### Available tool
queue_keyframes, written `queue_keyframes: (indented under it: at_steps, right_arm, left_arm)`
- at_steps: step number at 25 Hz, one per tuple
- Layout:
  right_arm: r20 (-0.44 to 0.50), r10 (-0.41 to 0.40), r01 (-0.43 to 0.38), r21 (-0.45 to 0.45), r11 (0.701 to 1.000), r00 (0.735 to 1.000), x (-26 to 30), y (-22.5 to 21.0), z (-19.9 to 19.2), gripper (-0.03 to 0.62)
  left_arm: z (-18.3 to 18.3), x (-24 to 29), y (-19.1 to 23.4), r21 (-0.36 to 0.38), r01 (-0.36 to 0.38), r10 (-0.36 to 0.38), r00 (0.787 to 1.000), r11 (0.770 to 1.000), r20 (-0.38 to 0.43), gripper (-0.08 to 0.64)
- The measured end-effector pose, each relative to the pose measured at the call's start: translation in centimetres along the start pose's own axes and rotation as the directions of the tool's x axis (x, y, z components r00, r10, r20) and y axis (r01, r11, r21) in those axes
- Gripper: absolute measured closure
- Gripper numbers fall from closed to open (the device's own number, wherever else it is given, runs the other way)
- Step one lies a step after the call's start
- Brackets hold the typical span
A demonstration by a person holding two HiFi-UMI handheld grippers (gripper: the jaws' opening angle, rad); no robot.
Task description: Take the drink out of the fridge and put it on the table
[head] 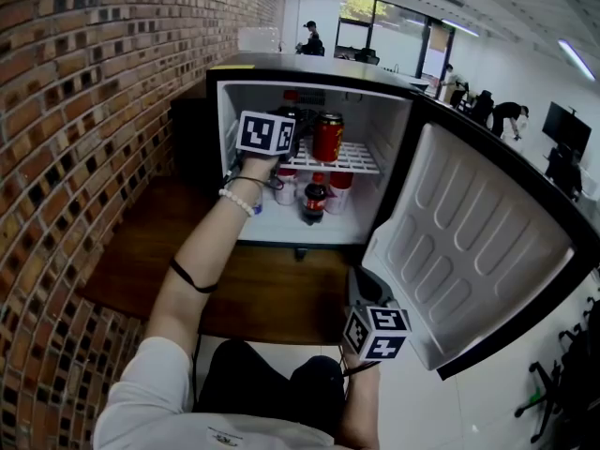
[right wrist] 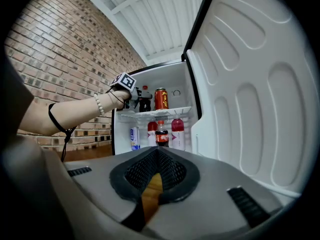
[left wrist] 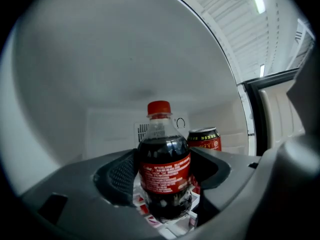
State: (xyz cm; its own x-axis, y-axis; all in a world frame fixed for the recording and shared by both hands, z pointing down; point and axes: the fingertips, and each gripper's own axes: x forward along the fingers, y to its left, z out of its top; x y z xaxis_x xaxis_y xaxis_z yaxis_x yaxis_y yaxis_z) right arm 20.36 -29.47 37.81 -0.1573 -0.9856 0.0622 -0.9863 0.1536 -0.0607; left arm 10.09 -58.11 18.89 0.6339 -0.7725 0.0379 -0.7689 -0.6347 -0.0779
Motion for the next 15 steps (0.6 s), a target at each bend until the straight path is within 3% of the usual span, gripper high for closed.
queue_keyframes:
  at_steps: [7, 15]
  right_arm:
    - [0.002, -0.003, 0.003, -0.024, 1.0, 1.0, -0.1, 0.3, 0.4, 0.58]
    - [-0.037, 0.01, -0.012, -0.044, 0.999, 0.999, 1.0, 1.8, 0.4, 0.58]
  left_arm:
    - [0.5, -1.4, -0.6, -0.035, 0.039, -0.038, 0.999, 0.999, 0.02, 0.252]
    - [0.6, -8.2, -2.6, -0.004, 0.049, -0.048, 0.996, 0.999, 0.079, 0.252]
